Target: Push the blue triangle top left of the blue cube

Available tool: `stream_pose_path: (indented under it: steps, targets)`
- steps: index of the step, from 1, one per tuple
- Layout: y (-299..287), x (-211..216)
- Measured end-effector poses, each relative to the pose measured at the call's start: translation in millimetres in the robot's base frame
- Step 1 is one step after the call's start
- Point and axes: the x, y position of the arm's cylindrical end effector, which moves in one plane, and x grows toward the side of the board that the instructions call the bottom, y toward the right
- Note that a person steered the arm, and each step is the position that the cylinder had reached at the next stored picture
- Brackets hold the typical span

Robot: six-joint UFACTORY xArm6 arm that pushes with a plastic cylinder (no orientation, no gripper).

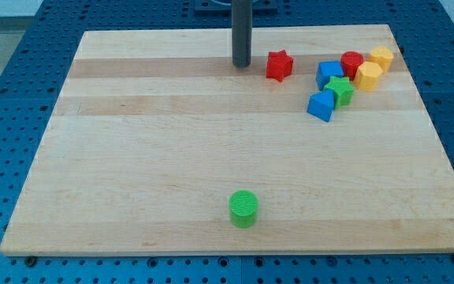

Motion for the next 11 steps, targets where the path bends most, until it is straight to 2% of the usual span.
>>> stream_pose_path:
  steps: [2, 3, 4, 5, 6, 9, 10, 11]
  targets:
    - [3.7, 110.2]
    - [34.9, 148.5]
    - [108.3, 174.7]
    - [168.5, 178.7]
    - [180.4, 178.9]
    - [137.6, 150.3]
    - [128.0, 128.0]
    - [124.0, 85.4]
